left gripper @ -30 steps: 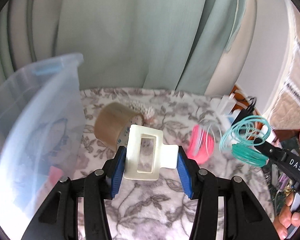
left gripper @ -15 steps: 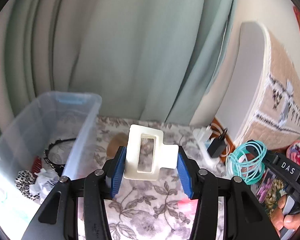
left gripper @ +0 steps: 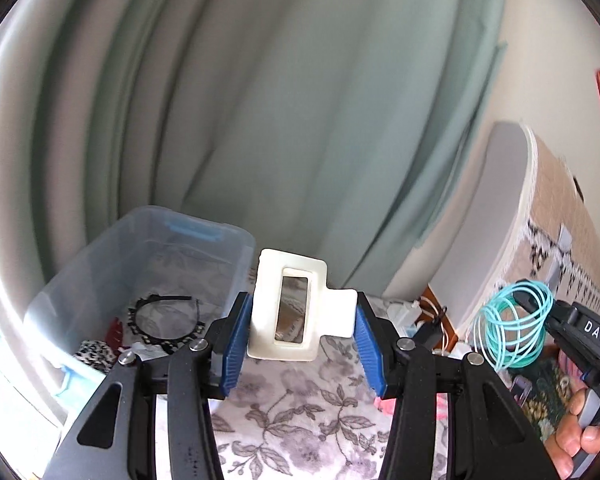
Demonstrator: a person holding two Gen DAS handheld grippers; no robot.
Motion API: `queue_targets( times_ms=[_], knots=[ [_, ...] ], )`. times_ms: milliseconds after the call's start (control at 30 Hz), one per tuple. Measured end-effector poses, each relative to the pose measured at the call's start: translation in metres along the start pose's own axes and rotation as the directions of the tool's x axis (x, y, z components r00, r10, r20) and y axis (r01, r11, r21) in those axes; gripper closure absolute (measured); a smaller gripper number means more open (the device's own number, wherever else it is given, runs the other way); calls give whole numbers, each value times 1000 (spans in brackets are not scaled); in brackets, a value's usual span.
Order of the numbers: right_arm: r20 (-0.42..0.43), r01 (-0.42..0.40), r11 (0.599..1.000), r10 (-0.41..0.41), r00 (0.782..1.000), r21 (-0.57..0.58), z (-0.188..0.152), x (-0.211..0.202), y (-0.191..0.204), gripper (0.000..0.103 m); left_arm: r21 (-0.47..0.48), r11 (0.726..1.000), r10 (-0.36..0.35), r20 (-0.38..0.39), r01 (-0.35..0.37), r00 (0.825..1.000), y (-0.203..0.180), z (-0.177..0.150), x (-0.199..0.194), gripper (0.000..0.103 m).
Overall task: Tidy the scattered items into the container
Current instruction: 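Carry the white clip and teal bracelet over the container with both tools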
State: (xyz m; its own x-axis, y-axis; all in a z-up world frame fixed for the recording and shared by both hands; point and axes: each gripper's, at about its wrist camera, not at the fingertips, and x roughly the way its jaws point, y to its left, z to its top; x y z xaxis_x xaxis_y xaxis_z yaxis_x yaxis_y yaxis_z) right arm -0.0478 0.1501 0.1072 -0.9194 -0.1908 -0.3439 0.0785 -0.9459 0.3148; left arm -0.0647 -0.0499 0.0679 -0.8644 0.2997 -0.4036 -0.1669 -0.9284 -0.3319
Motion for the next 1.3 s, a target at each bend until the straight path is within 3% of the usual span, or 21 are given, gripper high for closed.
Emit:
queue_targets(
  times_ms=[300, 567, 933, 1300],
  knots=[
    [0, -110, 990, 111, 994, -92, 5, 6, 63, 99, -116, 991, 76, 86, -66, 993, 62, 11, -34, 52],
    [-26, -207, 966, 206, 978, -154, 9, 25, 115, 99, -199, 974, 132, 116, -107, 984, 104, 12, -49, 52],
    [-116, -293, 938, 275, 954, -188, -11, 71, 153, 99, -240, 963, 144, 63, -125, 988, 132, 1, -29, 52],
    [-289, -297, 936, 237, 928, -187, -56, 127, 153, 98, -268, 953, 144, -13, -142, 990, 156, -13, 2, 52]
  ],
)
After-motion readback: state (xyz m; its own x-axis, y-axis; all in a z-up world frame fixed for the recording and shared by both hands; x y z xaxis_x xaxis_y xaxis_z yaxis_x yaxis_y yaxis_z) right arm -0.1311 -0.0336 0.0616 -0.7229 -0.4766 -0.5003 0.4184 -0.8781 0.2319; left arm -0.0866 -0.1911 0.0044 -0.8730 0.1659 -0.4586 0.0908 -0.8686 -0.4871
